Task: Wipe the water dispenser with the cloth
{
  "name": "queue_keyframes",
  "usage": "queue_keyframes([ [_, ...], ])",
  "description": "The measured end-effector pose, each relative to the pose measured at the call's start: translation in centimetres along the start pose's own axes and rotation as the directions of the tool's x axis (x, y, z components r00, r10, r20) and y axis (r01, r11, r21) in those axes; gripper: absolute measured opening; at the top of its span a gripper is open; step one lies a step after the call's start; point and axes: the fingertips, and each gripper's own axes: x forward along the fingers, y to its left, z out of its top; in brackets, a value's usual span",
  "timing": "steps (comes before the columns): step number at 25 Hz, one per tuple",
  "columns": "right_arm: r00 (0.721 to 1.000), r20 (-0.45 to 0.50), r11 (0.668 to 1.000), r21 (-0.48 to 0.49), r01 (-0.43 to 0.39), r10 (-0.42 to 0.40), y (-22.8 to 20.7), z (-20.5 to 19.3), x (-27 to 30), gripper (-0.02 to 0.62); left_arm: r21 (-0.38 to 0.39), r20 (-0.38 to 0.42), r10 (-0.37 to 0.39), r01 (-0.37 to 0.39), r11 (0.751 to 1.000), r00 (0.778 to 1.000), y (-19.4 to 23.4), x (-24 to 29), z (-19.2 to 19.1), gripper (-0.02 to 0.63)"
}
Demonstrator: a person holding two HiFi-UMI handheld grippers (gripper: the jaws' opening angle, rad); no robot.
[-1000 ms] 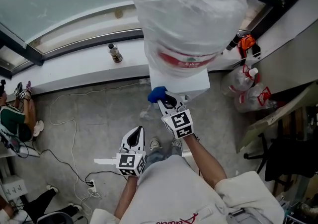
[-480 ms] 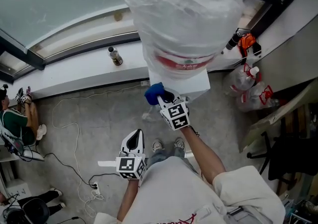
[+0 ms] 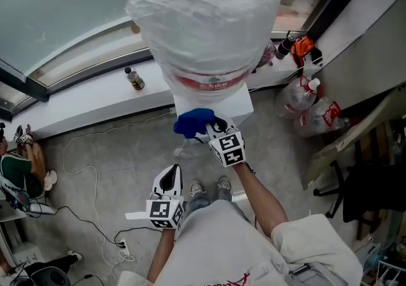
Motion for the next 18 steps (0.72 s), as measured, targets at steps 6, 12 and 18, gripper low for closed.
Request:
queue_keyframes([
  [6, 0.997, -0.012, 0.997, 0.032, 0.074, -0.073, -4.7, -1.5, -2.3, 0.054, 0.025, -0.010, -0.039, 0.039, 0.999, 0.999, -2.2, 1.7, 0.3, 0.012],
  [12, 0.989, -0.020, 0.987, 0.053, 0.149, -0.148, -9.7, -2.6, -4.5, 0.054, 0.039, -0.023, -0.063, 0.064, 0.997, 0.998, -3.9, 3.2, 0.4, 0.012],
  [18, 0.971, -0.035, 0.967, 0.081, 0.240, -0.238, -15.2, -3.9, -7.3, 0.054, 0.047, -0.032, -0.088, 0.090, 0.995, 0.996, -5.8, 4.8, 0.5, 0.012],
])
